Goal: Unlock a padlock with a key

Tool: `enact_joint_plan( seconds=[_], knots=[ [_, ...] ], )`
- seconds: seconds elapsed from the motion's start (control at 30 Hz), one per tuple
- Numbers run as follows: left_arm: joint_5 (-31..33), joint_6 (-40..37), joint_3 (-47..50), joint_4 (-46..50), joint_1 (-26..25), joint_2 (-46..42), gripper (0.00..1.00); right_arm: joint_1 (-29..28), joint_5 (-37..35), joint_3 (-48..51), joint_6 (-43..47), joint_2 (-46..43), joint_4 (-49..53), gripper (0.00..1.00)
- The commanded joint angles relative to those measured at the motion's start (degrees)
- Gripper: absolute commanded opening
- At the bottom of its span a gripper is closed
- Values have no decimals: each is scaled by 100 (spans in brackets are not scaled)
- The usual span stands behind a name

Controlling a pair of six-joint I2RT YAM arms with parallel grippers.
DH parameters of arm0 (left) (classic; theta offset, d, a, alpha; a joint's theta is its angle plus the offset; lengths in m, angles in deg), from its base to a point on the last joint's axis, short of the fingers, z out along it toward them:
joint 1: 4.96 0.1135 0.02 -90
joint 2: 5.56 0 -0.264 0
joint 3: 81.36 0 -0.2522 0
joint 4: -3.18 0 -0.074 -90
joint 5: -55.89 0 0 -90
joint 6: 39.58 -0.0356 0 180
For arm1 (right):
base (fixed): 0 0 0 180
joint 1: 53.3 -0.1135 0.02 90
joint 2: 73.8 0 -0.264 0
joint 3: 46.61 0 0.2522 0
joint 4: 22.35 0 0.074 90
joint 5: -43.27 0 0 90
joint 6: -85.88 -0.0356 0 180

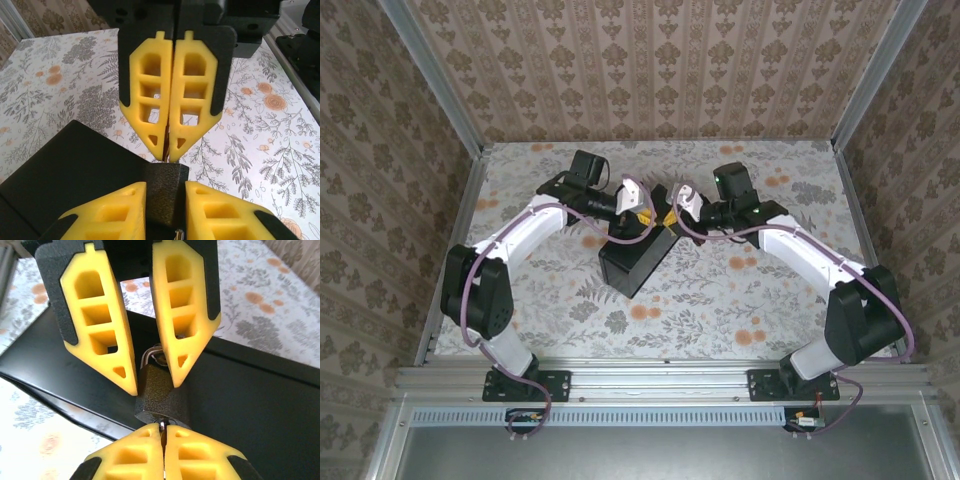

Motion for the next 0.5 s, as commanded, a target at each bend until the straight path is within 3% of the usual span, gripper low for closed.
enact_joint_plan(
  seconds=[0.0,0.23,0.37,0.47],
  knots=[
    [-9,46,153,136,-56,58,7,-6,602,-378,-367,53,445,0],
    [5,115,162,38,-5,41,8,45,648,-568,-602,158,719,0],
    [134,545,167,-359,74,-98,19,95,514,-877,-567,292,1068,2],
    [683,1042,108,-727,82,-60,26,152,678,-1051,-773,438,1115,10]
  ],
)
